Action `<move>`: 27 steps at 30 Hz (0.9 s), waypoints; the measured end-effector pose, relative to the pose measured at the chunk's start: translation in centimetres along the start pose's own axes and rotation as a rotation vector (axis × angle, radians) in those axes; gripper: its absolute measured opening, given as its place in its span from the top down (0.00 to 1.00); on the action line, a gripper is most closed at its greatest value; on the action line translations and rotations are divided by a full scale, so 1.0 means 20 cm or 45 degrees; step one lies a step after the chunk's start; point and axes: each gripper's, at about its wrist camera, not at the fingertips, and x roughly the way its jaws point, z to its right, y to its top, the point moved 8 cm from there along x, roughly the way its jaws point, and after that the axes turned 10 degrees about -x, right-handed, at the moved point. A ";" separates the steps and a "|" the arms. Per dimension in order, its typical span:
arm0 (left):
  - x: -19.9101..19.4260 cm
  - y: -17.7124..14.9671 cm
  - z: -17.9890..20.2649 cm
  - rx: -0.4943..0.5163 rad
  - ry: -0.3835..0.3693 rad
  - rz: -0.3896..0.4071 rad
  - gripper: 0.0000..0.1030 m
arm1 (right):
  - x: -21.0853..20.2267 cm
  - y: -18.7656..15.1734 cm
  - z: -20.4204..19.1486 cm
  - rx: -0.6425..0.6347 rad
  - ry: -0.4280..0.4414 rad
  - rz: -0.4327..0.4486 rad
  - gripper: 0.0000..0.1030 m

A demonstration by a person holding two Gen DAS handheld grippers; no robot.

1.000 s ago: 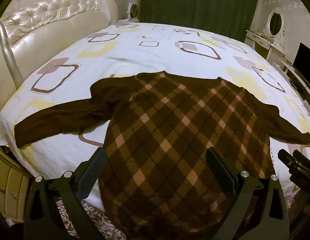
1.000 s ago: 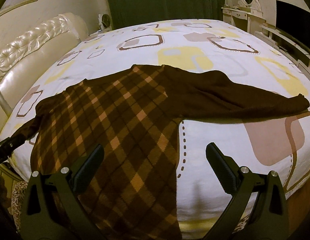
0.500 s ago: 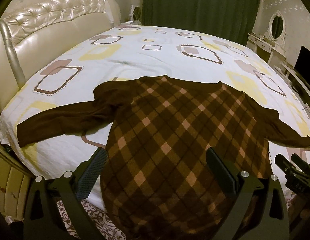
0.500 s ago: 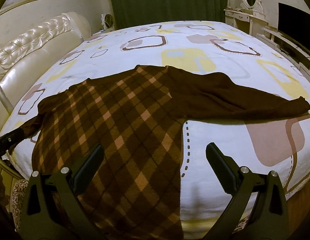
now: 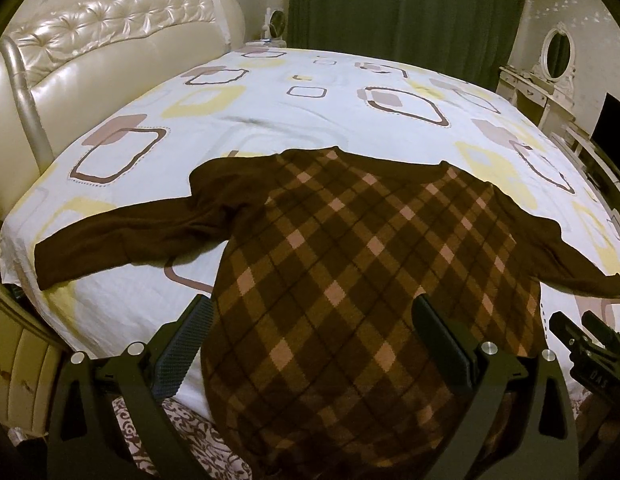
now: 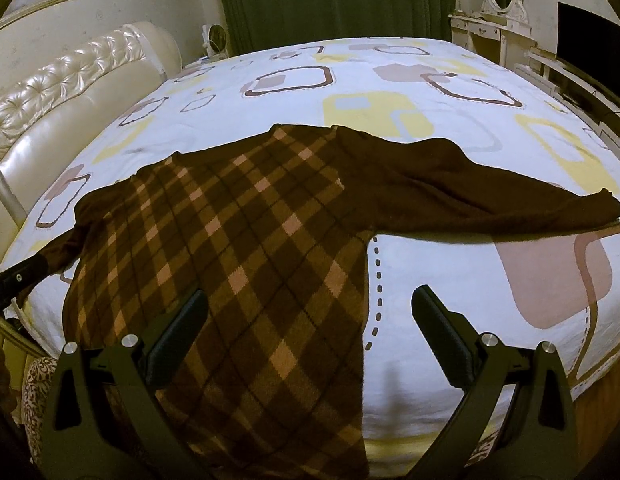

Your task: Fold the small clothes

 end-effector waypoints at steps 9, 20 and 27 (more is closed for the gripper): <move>0.00 0.00 0.00 0.000 0.003 -0.002 0.04 | 0.01 -0.01 0.00 -0.001 0.000 -0.005 0.02; -0.01 0.00 -0.02 -0.004 0.024 0.026 0.04 | 0.00 -0.01 -0.01 0.002 0.002 -0.006 0.02; -0.05 0.02 -0.01 0.019 0.017 0.098 0.04 | 0.01 -0.03 -0.02 -0.005 0.005 -0.007 0.02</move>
